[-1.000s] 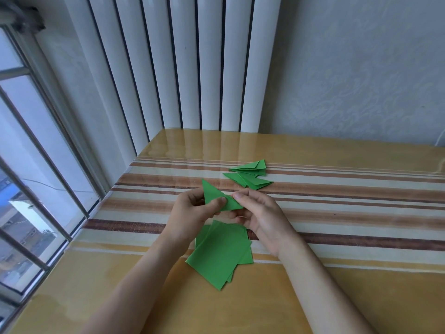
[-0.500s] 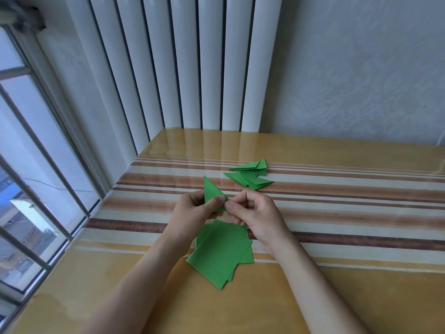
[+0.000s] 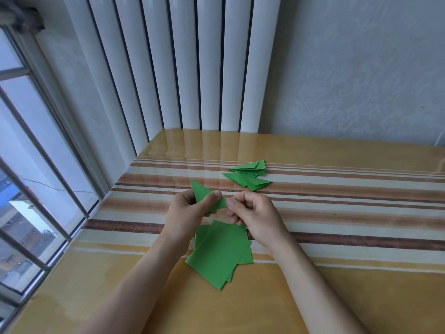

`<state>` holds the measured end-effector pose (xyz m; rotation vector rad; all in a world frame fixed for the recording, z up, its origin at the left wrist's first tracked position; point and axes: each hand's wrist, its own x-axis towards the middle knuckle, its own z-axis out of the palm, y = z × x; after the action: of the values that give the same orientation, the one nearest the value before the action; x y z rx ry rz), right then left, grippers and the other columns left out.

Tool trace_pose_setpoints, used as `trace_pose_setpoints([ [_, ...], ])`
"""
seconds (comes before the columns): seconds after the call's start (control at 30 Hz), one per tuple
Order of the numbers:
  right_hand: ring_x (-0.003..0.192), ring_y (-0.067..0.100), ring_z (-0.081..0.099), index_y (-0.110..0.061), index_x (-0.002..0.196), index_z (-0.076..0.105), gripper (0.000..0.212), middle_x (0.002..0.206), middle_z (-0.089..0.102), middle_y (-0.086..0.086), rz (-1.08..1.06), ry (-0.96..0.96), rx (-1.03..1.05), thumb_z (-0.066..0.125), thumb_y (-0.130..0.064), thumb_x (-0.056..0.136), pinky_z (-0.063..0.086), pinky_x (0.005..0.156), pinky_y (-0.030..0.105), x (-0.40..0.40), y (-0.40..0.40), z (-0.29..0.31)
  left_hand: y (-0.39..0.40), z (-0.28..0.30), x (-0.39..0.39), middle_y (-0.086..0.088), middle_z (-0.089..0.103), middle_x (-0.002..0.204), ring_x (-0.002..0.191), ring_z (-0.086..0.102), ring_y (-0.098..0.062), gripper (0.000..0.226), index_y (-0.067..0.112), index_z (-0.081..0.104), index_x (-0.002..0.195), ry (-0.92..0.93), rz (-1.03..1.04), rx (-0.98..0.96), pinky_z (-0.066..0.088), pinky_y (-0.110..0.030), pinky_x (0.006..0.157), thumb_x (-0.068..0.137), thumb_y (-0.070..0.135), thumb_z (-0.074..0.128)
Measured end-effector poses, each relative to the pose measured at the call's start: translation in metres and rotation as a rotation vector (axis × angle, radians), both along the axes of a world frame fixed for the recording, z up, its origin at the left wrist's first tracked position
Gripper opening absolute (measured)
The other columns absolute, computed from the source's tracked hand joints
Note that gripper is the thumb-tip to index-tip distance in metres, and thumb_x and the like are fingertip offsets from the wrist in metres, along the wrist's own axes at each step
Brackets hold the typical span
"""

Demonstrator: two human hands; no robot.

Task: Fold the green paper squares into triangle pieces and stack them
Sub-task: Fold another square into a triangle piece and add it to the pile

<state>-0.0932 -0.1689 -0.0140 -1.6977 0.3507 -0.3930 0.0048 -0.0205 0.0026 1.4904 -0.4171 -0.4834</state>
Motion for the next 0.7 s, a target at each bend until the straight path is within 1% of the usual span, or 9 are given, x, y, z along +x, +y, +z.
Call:
trace_pose_setpoints([
  [0.1, 0.069, 0.01, 0.067, -0.008, 0.095, 0.071, 0.012, 0.076, 0.074, -0.002, 0.002, 0.013, 0.006, 0.066, -0.016, 0.102, 0.051, 0.065, 0.022, -0.0007, 0.0008, 0.0013, 0.0008, 0.0003, -0.0004, -0.014, 0.076, 0.08, 0.066, 0.07, -0.023, 0.028, -0.001, 0.073, 0.091, -0.012, 0.017, 0.025, 0.053, -0.026, 0.053, 0.089, 0.027, 0.078],
  [0.13, 0.069, 0.01, 0.066, -0.006, 0.095, 0.071, 0.012, 0.077, 0.074, -0.001, -0.004, 0.017, 0.018, 0.066, -0.016, 0.102, 0.051, 0.065, 0.023, -0.0007, 0.0006, 0.0014, 0.0009, 0.0004, -0.0002, -0.012, 0.076, 0.082, 0.069, 0.071, -0.026, 0.025, 0.002, 0.072, 0.095, -0.02, 0.025, 0.035, 0.056, -0.028, 0.054, 0.091, 0.025, 0.077],
  [0.23, 0.072, 0.013, 0.068, -0.004, 0.098, 0.071, 0.012, 0.08, 0.074, 0.002, -0.036, 0.021, 0.066, 0.067, -0.015, 0.101, 0.052, 0.067, 0.026, -0.0006, 0.0, 0.0021, 0.0005, -0.0005, 0.002, -0.017, 0.074, 0.103, 0.09, 0.075, -0.035, 0.021, 0.003, 0.066, 0.106, -0.046, 0.019, 0.025, 0.065, -0.048, 0.076, 0.095, 0.019, 0.073],
  [0.3, 0.077, 0.016, 0.07, -0.012, 0.103, 0.072, 0.006, 0.088, 0.074, 0.003, -0.044, 0.008, 0.042, 0.07, -0.015, 0.099, 0.057, 0.072, 0.03, -0.001, -0.0001, 0.0035, -0.0006, -0.0001, 0.0015, -0.015, 0.073, 0.101, 0.087, 0.077, -0.027, 0.021, 0.0, 0.064, 0.109, -0.033, 0.004, -0.001, 0.065, -0.04, 0.073, 0.097, 0.015, 0.07],
  [0.37, 0.088, 0.018, 0.072, -0.024, 0.11, 0.07, 0.017, 0.104, 0.07, 0.001, -0.028, -0.005, -0.041, 0.075, -0.017, 0.095, 0.061, 0.081, 0.033, -0.0016, 0.0005, 0.0051, -0.0005, 0.0014, -0.0001, -0.007, 0.073, 0.092, 0.077, 0.075, -0.016, 0.018, -0.001, 0.064, 0.108, -0.022, -0.008, -0.015, 0.06, -0.025, 0.066, 0.099, 0.014, 0.067],
  [0.43, 0.089, 0.017, 0.069, -0.029, 0.113, 0.067, 0.027, 0.113, 0.066, 0.001, -0.001, -0.022, -0.07, 0.077, -0.014, 0.093, 0.059, 0.086, 0.032, -0.0017, 0.0025, 0.006, -0.0002, 0.0011, -0.0001, -0.005, 0.072, 0.093, 0.075, 0.074, -0.013, 0.016, 0.002, 0.065, 0.107, -0.019, 0.0, -0.006, 0.059, -0.024, 0.065, 0.1, 0.017, 0.066],
  [0.53, 0.089, 0.019, 0.072, -0.026, 0.111, 0.068, 0.022, 0.106, 0.07, 0.0, -0.029, -0.047, -0.08, 0.073, -0.011, 0.095, 0.06, 0.081, 0.032, -0.0003, 0.0042, 0.0054, 0.0006, -0.0005, 0.0023, -0.008, 0.069, 0.101, 0.081, 0.075, -0.015, 0.014, 0.004, 0.064, 0.107, -0.008, 0.029, 0.004, 0.06, -0.026, 0.07, 0.101, 0.016, 0.064],
  [0.6, 0.083, 0.02, 0.074, -0.02, 0.105, 0.07, 0.012, 0.094, 0.074, 0.003, -0.093, -0.054, -0.055, 0.068, -0.01, 0.099, 0.06, 0.075, 0.03, -0.0003, 0.0028, 0.0047, -0.0001, -0.0006, 0.0017, -0.011, 0.066, 0.105, 0.082, 0.075, -0.016, 0.01, 0.0, 0.06, 0.109, 0.004, 0.017, -0.018, 0.062, -0.025, 0.072, 0.102, 0.008, 0.06],
  [0.7, 0.076, 0.02, 0.073, -0.016, 0.099, 0.072, 0.01, 0.084, 0.075, 0.008, -0.171, -0.046, -0.032, 0.065, -0.009, 0.101, 0.059, 0.07, 0.028, -0.0015, -0.0013, 0.0035, -0.0011, 0.0002, -0.0006, -0.011, 0.068, 0.106, 0.088, 0.075, -0.02, 0.012, 0.0, 0.061, 0.108, -0.014, -0.031, -0.036, 0.063, -0.028, 0.082, 0.102, -0.007, 0.054],
])
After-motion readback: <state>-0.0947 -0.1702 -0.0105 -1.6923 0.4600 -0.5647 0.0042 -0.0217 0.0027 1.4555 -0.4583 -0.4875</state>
